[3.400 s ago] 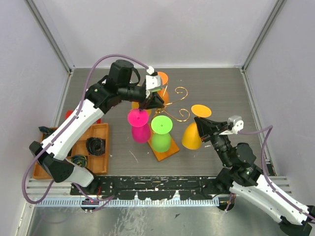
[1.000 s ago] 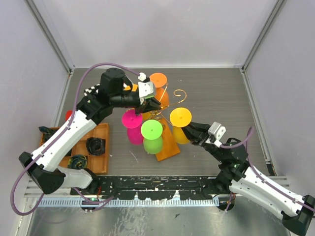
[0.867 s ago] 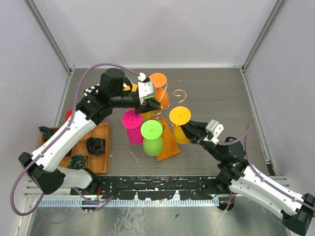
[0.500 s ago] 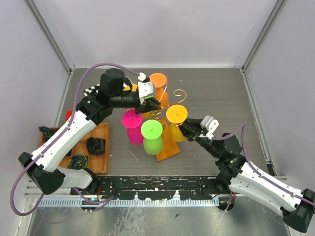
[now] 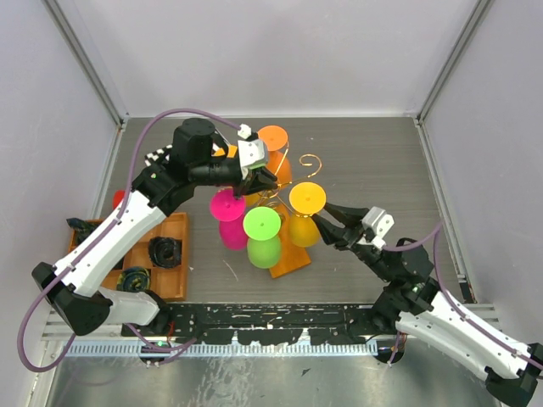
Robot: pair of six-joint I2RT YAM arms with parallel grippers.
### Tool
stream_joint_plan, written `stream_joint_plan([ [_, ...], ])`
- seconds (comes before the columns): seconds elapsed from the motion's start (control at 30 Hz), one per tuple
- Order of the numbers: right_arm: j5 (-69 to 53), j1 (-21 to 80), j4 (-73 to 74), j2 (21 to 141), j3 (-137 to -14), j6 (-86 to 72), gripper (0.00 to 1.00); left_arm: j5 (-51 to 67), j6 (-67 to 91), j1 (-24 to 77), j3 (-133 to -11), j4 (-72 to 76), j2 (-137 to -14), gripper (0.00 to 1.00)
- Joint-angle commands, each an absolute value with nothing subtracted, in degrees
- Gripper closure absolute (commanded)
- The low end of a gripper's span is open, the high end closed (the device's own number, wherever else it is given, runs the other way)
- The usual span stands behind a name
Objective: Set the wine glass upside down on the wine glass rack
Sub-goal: Turn the wine glass upside down at the wine rack.
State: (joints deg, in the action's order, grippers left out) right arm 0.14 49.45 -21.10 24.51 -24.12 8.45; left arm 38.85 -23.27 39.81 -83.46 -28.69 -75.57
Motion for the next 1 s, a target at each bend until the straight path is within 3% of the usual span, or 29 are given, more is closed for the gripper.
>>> stream_joint_plan([
  [0.0, 1.7, 49.6, -16.3, 20.4, -25.7, 7.6, 0.59, 37.6, -21.7, 39.7, -84.6, -26.5, -75.4, 0.97],
  [0.37, 5.9, 49.6, -1.1, 7.2, -28.4, 4.3, 0.59, 37.3, -18.8, 39.7, -90.6, -28.0, -80.8, 0.92],
  [0.67, 8.4, 49.6, 5.1, 3.3, -31.0, 4.7, 0.59, 39.7, -16.0, 39.7, -93.7, -27.9, -82.9, 0.64],
  [0.97, 9.3, 49.6, 5.7, 2.7, -30.4, 4.6, 0.59, 40.1, -15.2, 39.7, -94.4, -26.8, -81.3, 0.6],
])
